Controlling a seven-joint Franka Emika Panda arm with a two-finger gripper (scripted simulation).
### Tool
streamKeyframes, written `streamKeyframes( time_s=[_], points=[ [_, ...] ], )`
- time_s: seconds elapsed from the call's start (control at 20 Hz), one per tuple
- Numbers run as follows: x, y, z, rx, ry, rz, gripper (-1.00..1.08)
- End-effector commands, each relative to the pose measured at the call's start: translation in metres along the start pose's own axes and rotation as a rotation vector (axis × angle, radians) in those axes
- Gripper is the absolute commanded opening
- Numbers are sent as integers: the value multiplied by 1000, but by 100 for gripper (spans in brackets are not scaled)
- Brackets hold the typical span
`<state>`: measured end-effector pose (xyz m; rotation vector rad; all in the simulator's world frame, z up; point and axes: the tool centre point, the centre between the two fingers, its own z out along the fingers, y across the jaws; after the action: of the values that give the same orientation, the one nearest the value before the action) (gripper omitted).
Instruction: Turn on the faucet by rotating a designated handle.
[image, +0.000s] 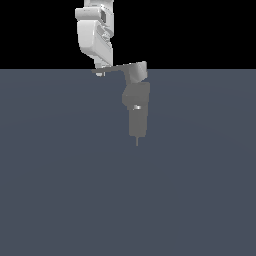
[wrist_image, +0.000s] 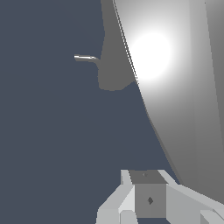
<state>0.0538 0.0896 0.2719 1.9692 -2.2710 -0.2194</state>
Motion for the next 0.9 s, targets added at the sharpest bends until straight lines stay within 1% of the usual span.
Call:
streamKeyframes(
  time_s=[0.0, 0.85],
  points=[
    [1, 8, 0, -4, 1, 2, -100],
    [0, 51, -1, -4, 1, 2, -100]
  ],
)
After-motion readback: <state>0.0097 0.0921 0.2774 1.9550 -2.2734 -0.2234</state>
